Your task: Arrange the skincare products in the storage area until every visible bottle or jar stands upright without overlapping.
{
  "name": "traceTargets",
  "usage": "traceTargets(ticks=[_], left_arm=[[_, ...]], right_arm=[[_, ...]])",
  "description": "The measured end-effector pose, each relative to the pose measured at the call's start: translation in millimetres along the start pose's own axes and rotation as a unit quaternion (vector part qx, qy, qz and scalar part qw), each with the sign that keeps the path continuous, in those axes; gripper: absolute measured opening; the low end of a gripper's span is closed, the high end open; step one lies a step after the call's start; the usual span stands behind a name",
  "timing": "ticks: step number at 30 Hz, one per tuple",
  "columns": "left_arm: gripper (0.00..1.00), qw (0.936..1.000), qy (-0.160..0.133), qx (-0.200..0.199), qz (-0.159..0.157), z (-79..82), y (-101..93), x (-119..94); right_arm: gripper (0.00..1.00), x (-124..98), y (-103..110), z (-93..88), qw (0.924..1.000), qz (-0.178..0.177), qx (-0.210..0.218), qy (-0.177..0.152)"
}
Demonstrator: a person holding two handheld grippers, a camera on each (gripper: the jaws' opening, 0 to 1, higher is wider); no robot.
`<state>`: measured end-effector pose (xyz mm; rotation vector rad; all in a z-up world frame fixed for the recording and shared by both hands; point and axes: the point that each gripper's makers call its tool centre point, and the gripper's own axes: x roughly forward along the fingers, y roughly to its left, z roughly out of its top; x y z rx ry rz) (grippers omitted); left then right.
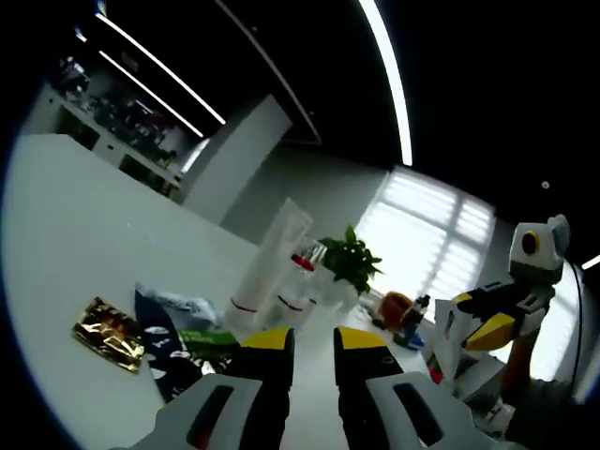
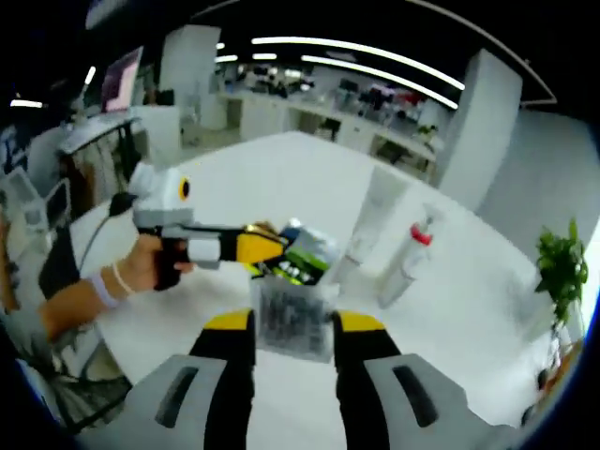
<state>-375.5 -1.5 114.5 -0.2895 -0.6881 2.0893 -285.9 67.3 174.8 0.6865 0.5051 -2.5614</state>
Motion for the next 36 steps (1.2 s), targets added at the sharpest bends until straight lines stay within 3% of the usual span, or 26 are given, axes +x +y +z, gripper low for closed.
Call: traceTargets(ticks=[4, 8, 16, 18, 21, 25, 27, 28, 30, 35, 36], left_arm=[[0.18, 0.998, 0.012, 0.05, -0.037, -5.2, -19.0, 4], [0.18, 0.9946, 0.013, 0.078, -0.067, -8.1, -35.5, 3], [0.18, 0.9863, 0.008, 0.117, -0.116, -10.3, -62.3, -2], [0.18, 0.9854, -0.006, 0.131, -0.109, -4.5, -61.2, -2], [0.17, 0.985, -0.016, 0.138, -0.102, 0.7, -58.1, -5], [0.17, 0.9832, -0.023, 0.143, -0.111, 2.2, -62.0, -5], [0.17, 0.9789, -0.031, 0.17, -0.109, 3.8, -63.5, -4], [0.17, 0.9763, -0.039, 0.182, -0.11, 5.2, -65.3, -5], [0.17, 0.9735, -0.052, 0.192, -0.113, 7.3, -69.0, -7], [0.17, 0.971, -0.065, 0.207, -0.1, 12.7, -65.3, -9], [0.17, 0.968, -0.063, 0.218, -0.108, 11.6, -65.5, -12]], right_arm=[[0.32, -5, -4, 17.6, 0.9976, -0.021, -0.018, -0.063], [0.33, 2, -10, 33.2, 0.9939, -0.031, -0.025, -0.102], [0.33, 14, 4, 49.4, 0.9856, 0.007, 0.022, -0.168], [0.33, 19, 9, 51.7, 0.9822, 0.03, 0.054, -0.178], [0.33, 23, 15, 55.7, 0.9706, 0.08, 0.111, -0.198], [0.34, 31, 6, 57.8, 0.9545, 0.113, 0.176, -0.213], [0.34, 35, 2, 56.0, 0.9494, 0.124, 0.193, -0.215], [0.34, 36, 1, 58.3, 0.942, 0.131, 0.206, -0.23], [0.34, 38, 0, 56.7, 0.9348, 0.144, 0.223, -0.235], [0.35, 46, 10, 51.5, 0.919, 0.191, 0.259, -0.227], [0.35, 48, 11, 51.2, 0.917, 0.197, 0.262, -0.228]])
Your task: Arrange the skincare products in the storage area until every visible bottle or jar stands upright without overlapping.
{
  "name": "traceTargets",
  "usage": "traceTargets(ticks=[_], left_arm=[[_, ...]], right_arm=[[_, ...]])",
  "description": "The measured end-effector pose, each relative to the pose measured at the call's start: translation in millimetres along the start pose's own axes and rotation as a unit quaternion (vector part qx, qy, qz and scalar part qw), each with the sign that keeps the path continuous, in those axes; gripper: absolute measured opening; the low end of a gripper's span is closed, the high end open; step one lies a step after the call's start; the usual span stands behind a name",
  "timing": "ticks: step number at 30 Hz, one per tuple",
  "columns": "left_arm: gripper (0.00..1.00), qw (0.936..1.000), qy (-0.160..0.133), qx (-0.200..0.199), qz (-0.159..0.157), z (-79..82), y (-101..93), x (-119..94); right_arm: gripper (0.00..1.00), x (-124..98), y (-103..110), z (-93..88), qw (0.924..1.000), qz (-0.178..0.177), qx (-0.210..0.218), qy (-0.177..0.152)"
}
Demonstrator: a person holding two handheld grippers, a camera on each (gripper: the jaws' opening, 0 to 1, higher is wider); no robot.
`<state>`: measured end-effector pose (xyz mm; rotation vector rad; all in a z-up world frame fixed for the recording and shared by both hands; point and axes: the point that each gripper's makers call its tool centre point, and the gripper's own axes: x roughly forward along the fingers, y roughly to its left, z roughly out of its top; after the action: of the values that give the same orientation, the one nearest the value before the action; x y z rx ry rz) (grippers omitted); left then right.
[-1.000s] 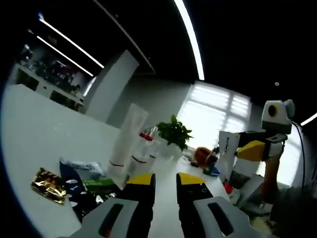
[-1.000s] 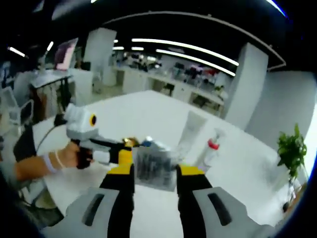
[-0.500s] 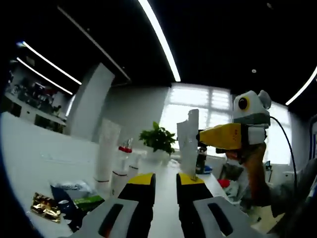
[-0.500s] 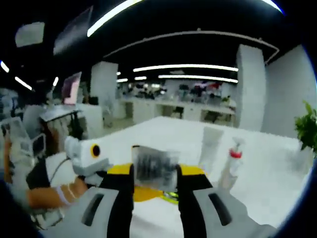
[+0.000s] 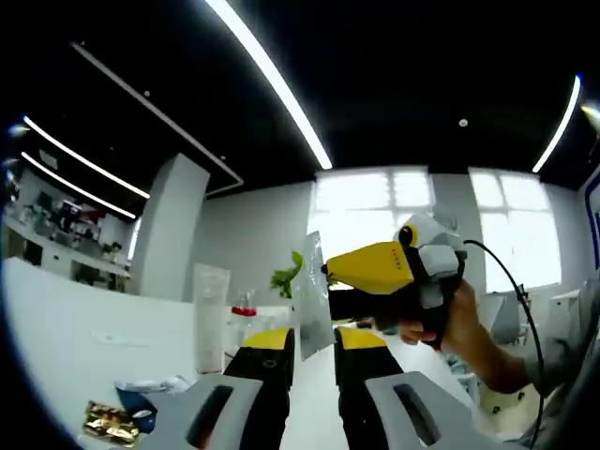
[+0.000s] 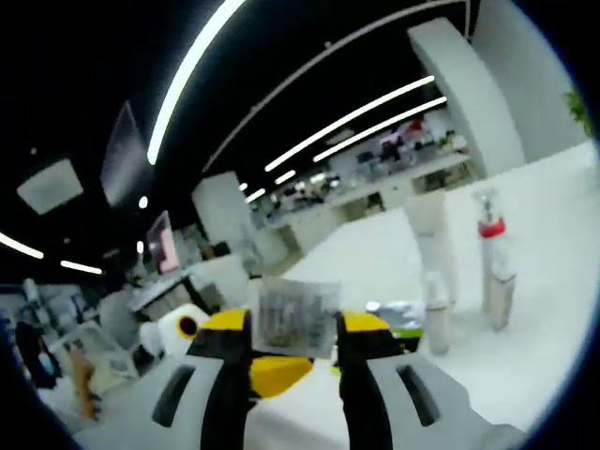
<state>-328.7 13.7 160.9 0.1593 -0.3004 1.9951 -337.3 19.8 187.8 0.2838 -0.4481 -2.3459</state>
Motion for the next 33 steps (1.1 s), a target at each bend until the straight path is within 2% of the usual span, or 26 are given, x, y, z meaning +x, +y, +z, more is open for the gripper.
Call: traceTargets(ticks=[3, 5, 6, 7, 9, 11, 12, 14, 16, 18, 20, 23, 24, 25, 26, 28, 31, 33], left_arm=[[0.11, 0.9996, -0.009, -0.025, 0.001, 4.3, 3.0, -4], [0.03, 0.9988, -0.018, -0.014, 0.043, 7.2, 18.1, -8], [0.01, 0.9984, -0.026, -0.012, 0.048, 9.5, 20.3, -10], [0.01, 0.9972, -0.042, -0.037, 0.051, 14.3, 23.4, -13], [0.01, 0.9938, -0.052, -0.087, 0.044, 19.0, 26.0, -17], [0.01, 0.9905, -0.067, -0.109, 0.049, 24.2, 32.5, -22], [0.0, 0.9887, -0.076, -0.117, 0.055, 26.6, 37.1, -25], [0.0, 0.9844, -0.087, -0.141, 0.06, 29.4, 44.4, -31], [0.0, 0.9799, -0.091, -0.168, 0.058, 29.0, 51.3, -33], [0.0, 0.9782, -0.09, -0.179, 0.055, 25.9, 54.4, -33], [0.01, 0.9765, -0.084, -0.193, 0.046, 21.9, 52.4, -31], [0.01, 0.9734, -0.069, -0.218, 0.014, 16.1, 42.2, -26], [0.01, 0.9738, -0.068, -0.217, 0.013, 15.5, 41.2, -25], [0.01, 0.9768, -0.063, -0.204, 0.01, 12.9, 33.7, -23], [0.01, 0.9784, -0.06, -0.198, 0.009, 12.0, 30.9, -22], [0.01, 0.9801, -0.053, -0.191, 0.0, 11.7, 24.6, -20], [0.01, 0.9801, -0.05, -0.192, -0.013, 12.7, 17.0, -18], [0.01, 0.9818, -0.042, -0.185, -0.017, 10.8, 11.4, -17]], right_arm=[[0.35, 5, 3, -5.8, 0.9998, 0.017, 0.01, 0.005], [0.36, 10, 8, -8.1, 0.9993, 0.037, 0.005, 0.005], [0.35, 11, 7, -9.0, 0.9993, 0.037, 0.005, 0.006], [0.28, 14, 7, -11.1, 0.9991, 0.041, -0.001, 0.007], [0.17, 19, 1, -9.9, 0.9985, 0.038, -0.039, -0.003], [0.23, 24, -1, -1.7, 0.9967, 0.048, -0.055, -0.037], [0.31, 25, 1, 2.4, 0.9952, 0.061, -0.055, -0.054], [0.39, 25, 10, 12.4, 0.987, 0.112, -0.062, -0.097], [0.39, 22, 15, 19.4, 0.976, 0.156, -0.057, -0.141], [0.35, 19, 14, 19.8, 0.9698, 0.182, -0.033, -0.159], [0.35, 18, 9, 19.2, 0.9668, 0.197, 0.001, -0.163], [0.44, 20, -3, 15.7, 0.9658, 0.202, 0.028, -0.16], [0.48, 20, -6, 13.3, 0.9662, 0.202, 0.039, -0.155], [0.48, 22, -13, 7.2, 0.9662, 0.2, 0.069, -0.147], [0.48, 23, -14, 2.8, 0.966, 0.203, 0.08, -0.138], [0.42, 25, -15, -7.0, 0.9682, 0.204, 0.086, -0.116], [0.28, 27, -6, -16.0, 0.9697, 0.217, 0.069, -0.089], [0.23, 27, 0, -16.6, 0.9685, 0.224, 0.064, -0.088]])
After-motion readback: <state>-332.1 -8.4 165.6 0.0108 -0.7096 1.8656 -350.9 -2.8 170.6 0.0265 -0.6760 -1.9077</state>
